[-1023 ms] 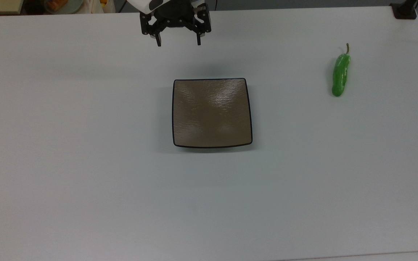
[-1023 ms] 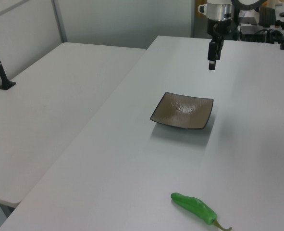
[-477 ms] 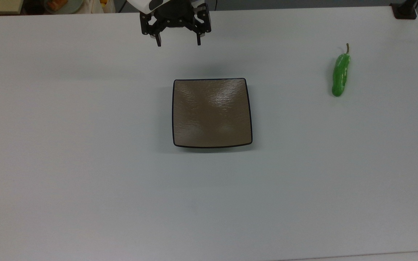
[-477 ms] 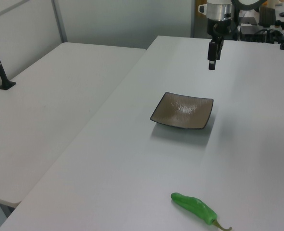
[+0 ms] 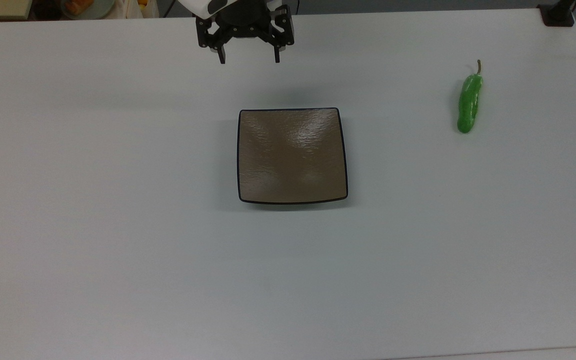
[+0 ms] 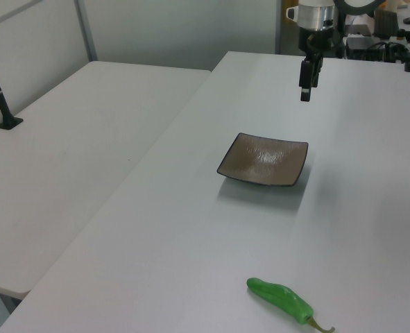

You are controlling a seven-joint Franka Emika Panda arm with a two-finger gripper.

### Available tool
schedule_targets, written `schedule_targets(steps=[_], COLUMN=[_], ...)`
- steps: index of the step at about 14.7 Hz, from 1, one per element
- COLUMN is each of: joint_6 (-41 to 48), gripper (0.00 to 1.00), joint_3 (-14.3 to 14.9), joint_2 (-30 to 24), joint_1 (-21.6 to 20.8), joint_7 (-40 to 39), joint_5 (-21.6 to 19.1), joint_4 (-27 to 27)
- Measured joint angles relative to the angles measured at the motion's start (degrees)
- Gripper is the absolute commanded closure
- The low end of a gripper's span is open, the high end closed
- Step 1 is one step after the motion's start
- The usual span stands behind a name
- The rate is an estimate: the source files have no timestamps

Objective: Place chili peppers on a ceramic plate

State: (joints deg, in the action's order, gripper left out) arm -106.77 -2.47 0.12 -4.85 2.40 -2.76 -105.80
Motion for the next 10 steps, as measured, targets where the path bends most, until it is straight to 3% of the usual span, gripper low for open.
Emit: schedule_targets(steps=[7, 10], joint_6=[-0.1, -1.0], gripper=[0.00, 0.00], joint_3=[-2.2, -2.5], joint_2=[0.0, 0.0], joint_1=[-3.0, -6.9], joint_7=[9.0, 14.5], joint_5=[-3.4, -3.9], joint_4=[0.1, 0.6])
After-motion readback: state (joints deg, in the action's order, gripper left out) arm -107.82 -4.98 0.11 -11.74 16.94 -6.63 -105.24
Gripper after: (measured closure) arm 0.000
